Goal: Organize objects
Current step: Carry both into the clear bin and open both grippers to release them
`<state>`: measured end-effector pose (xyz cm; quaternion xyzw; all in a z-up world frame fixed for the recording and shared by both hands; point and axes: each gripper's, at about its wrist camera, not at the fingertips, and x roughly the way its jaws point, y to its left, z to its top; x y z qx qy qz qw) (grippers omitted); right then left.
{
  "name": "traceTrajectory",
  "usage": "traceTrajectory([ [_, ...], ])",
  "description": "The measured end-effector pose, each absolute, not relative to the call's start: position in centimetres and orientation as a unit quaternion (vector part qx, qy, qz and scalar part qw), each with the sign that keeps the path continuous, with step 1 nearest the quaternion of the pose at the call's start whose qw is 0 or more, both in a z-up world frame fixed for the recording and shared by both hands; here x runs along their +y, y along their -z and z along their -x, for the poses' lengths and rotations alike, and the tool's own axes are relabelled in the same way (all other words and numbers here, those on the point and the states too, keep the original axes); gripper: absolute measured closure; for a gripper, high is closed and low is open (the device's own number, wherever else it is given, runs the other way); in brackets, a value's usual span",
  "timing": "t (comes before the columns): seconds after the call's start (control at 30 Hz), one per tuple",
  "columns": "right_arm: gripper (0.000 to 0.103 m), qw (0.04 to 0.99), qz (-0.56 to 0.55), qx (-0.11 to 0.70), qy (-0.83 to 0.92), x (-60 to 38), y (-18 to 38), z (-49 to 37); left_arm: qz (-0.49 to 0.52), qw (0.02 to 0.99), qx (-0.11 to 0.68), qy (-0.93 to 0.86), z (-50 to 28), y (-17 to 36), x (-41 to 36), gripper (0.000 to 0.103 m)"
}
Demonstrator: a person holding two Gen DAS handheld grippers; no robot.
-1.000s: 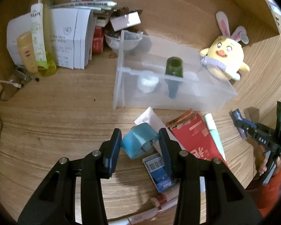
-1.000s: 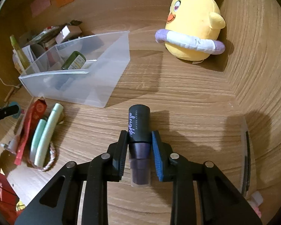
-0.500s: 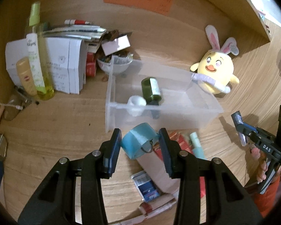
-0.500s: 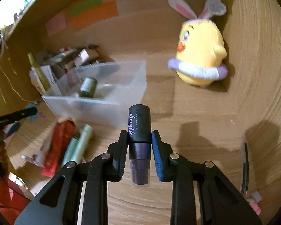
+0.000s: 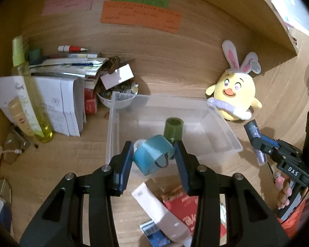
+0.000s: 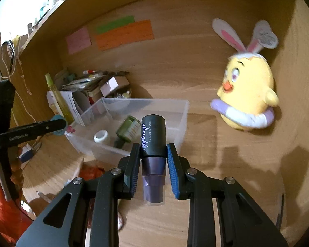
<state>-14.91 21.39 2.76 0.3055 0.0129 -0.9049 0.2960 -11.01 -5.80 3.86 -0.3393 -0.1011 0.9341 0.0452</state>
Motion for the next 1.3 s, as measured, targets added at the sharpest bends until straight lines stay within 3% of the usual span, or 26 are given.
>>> traceTrajectory([
  [0.33, 0.079, 0.309, -0.313, 0.033, 0.897, 17.7, -3.1, 18.2, 0.369, 0.053, -0.107, -0.922, 15.0, -2.5, -5.6, 0.062],
  [0.77, 0.079, 0.300, -0.362, 0.063, 0.880, 13.9, 0.5, 22.0, 0.430, 0.093, -0.111, -0.891, 19.2, 0.8, -3.8, 0.062],
  [1.3, 0.079, 0.302, -0.379, 0.095, 0.869, 12.3, 2.0, 22.7, 0.436, 0.088, -0.104, -0.889, 19.6, 1.6, -3.9, 0.062],
])
